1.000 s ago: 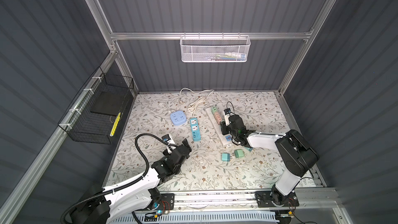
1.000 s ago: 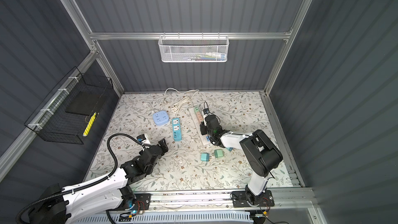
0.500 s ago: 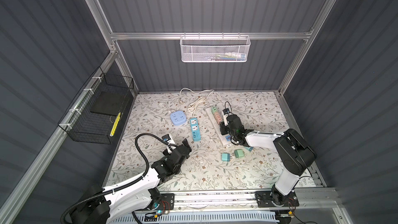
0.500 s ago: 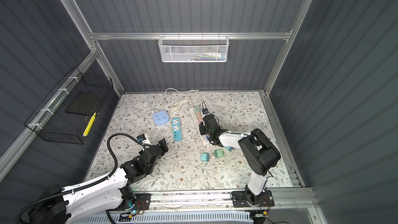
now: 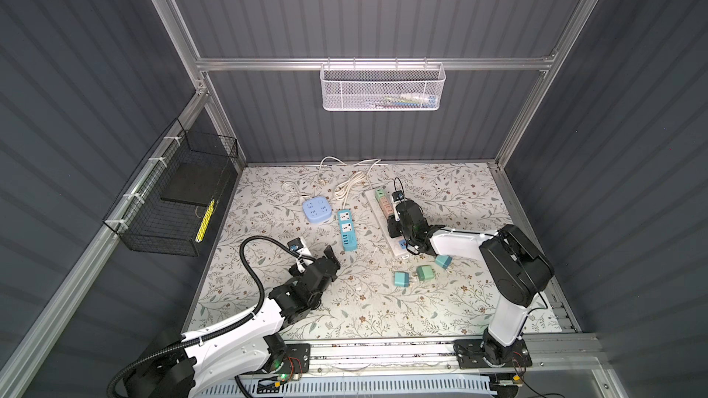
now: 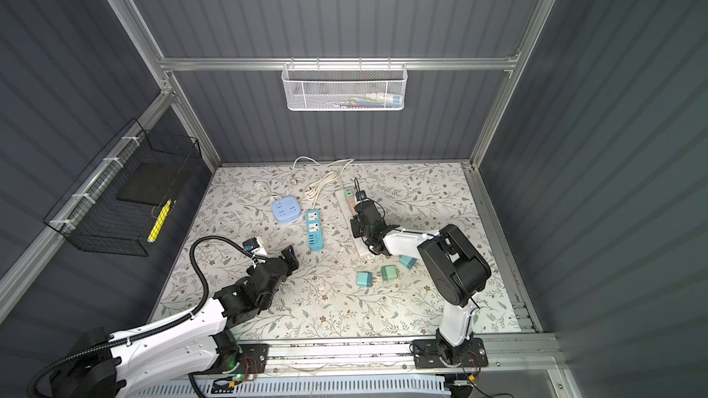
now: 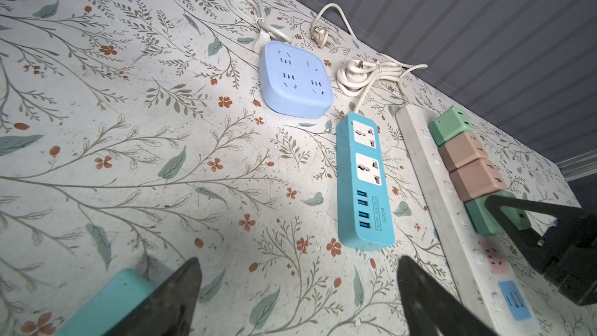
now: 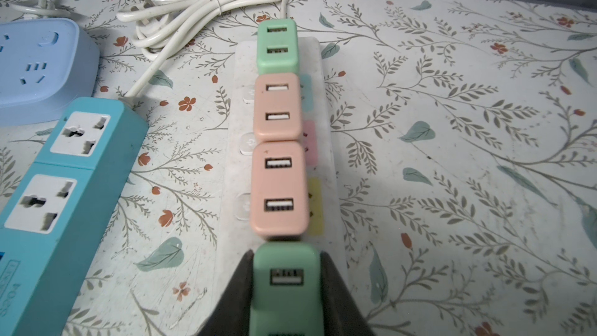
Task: Insert the plug
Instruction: 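Lower the mint-green plug with the right gripper into the fourth socket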
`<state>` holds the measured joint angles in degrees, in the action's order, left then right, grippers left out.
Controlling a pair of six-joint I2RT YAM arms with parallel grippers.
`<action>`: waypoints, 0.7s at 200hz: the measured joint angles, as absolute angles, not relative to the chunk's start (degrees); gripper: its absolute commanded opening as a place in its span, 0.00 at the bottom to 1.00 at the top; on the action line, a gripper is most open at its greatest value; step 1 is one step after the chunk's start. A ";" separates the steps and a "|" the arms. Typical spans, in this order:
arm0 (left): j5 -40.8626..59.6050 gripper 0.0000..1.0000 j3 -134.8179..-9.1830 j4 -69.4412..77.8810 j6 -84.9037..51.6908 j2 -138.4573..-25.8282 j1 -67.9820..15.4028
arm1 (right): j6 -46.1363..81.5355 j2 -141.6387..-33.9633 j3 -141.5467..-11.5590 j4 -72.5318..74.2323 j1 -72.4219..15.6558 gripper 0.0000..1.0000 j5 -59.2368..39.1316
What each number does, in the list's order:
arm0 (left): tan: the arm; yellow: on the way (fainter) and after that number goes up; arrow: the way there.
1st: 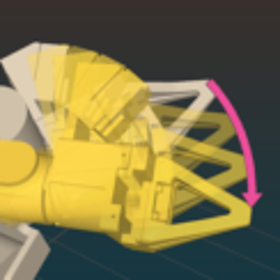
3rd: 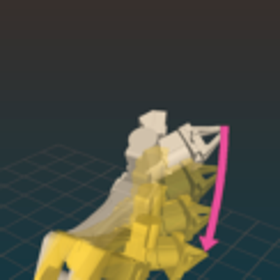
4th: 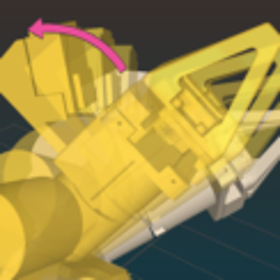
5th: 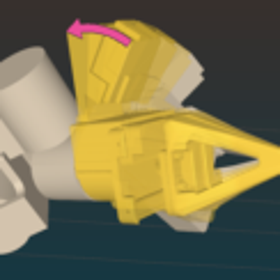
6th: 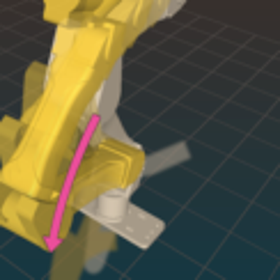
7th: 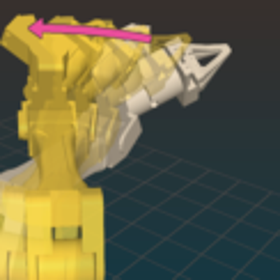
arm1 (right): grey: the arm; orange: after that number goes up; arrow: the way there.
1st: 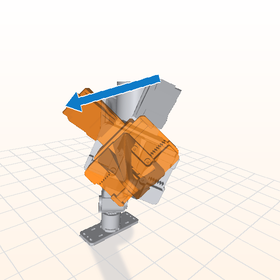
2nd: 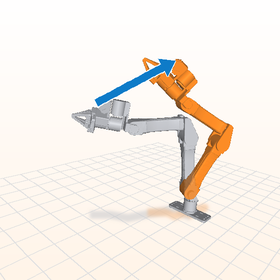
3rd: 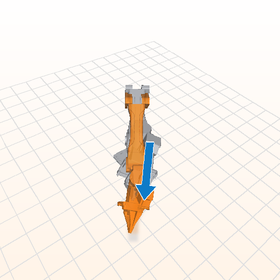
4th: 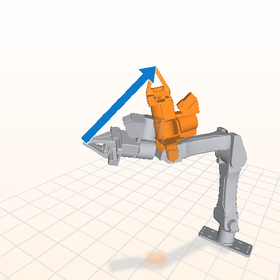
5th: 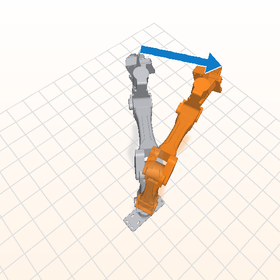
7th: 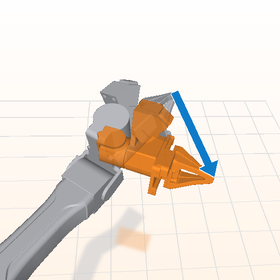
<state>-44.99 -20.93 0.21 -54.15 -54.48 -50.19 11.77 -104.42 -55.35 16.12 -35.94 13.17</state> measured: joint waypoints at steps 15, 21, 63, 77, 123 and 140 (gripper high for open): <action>-44.99 0.95 -20.93 0.21 -54.15 -54.48 -50.19 | 12.05 -104.42 -55.05 16.51 -36.34 0.22 13.85; -44.97 0.94 -20.93 0.21 -54.13 -54.48 -50.19 | 12.14 -104.42 -54.98 16.60 -36.49 0.22 14.17; -44.97 0.94 -20.95 0.21 -53.98 -54.50 -50.19 | 11.68 -104.42 -54.94 16.62 -37.19 0.22 15.66; -44.97 0.94 -20.95 0.21 -53.98 -54.50 -50.19 | 11.51 -104.53 -55.05 16.53 -37.19 0.22 15.64; -45.34 0.95 -21.65 -0.82 -53.34 -53.17 -50.19 | 12.01 -104.73 -53.84 18.63 -37.43 0.22 16.01; -45.43 0.95 -21.69 -0.86 -52.90 -52.73 -50.19 | 12.36 -104.75 -53.21 19.81 -37.52 0.22 16.27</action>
<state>-45.43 -21.69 -0.86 -52.90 -52.73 -50.19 12.36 -104.75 -53.21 19.81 -37.52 16.27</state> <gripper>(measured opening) 0.945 0.298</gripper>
